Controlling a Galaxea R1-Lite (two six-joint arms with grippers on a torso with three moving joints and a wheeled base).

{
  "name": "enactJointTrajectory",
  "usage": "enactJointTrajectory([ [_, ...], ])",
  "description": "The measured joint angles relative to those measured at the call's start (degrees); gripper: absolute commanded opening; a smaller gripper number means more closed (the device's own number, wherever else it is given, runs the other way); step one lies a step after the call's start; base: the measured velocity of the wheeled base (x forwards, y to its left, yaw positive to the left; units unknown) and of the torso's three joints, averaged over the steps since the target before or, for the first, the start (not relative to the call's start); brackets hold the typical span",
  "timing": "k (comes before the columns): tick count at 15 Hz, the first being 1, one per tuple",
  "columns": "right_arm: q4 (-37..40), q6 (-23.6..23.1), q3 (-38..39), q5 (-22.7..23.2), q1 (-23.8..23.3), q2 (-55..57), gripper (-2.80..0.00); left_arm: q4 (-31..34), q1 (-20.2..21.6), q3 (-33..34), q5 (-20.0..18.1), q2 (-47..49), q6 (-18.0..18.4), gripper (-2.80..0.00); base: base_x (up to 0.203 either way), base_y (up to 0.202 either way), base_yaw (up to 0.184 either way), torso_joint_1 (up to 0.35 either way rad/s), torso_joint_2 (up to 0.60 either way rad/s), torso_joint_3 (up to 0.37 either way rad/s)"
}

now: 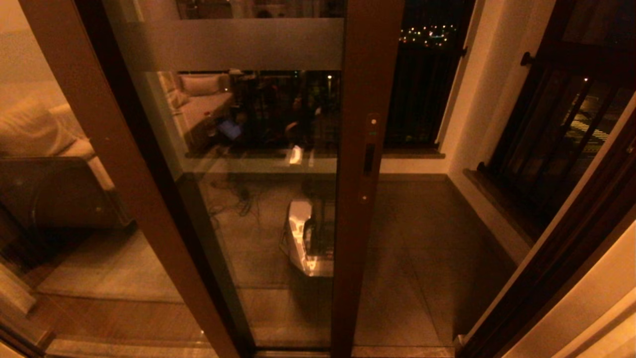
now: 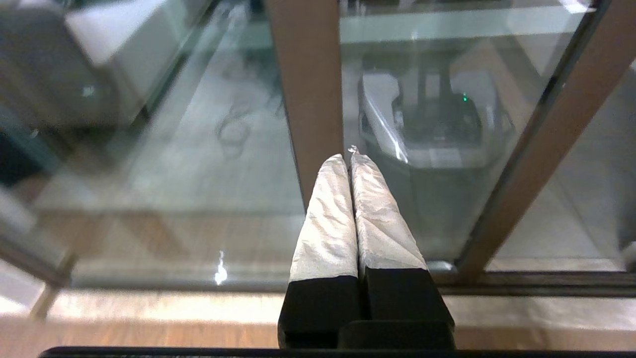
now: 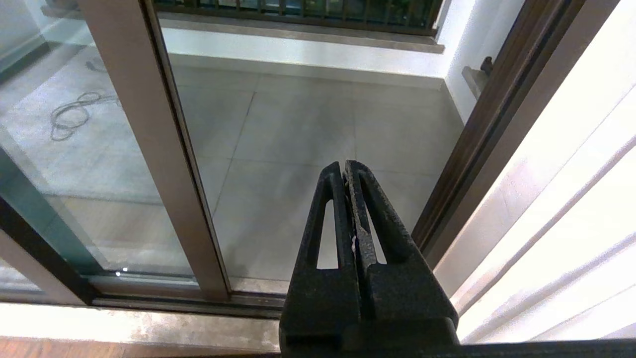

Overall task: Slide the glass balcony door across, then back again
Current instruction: Close the slid door

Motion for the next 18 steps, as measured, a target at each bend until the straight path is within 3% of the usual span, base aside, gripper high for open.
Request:
enactJointTrajectory([
  [3, 0.00, 0.15, 0.00, -0.03, 0.00, 0.00, -2.80, -8.14, -0.06, 5.54, -1.18, -0.50, -0.83, -2.80, 0.000, 0.000, 0.000, 0.000, 0.00, 0.000],
  [7, -0.07, 0.04, 0.02, -0.03, 0.00, 0.00, -2.80, -8.58, -0.11, 6.24, 0.66, -0.59, -5.74, -2.80, 0.000, 0.000, 0.000, 0.000, 0.00, 0.000],
  [10, 0.92, -2.87, -1.34, -0.16, -0.02, 0.07, -2.80, -8.62, -0.09, 6.34, 0.71, -0.60, -5.92, -2.80, 0.000, 0.000, 0.000, 0.000, 0.00, 0.000],
  [14, 1.71, -2.88, -16.94, 1.01, -0.02, 7.68, -2.80, -8.58, -0.09, 6.37, 0.69, -0.60, -5.97, -2.80, 0.000, 0.000, 0.000, 0.000, 0.00, 0.000],
  [18, 0.67, -3.53, -40.21, 8.08, 0.13, 30.63, -2.80, -8.54, -0.09, 6.37, 0.71, -0.60, -6.00, -2.80, 0.000, 0.000, 0.000, 0.000, 0.00, 0.000],
])
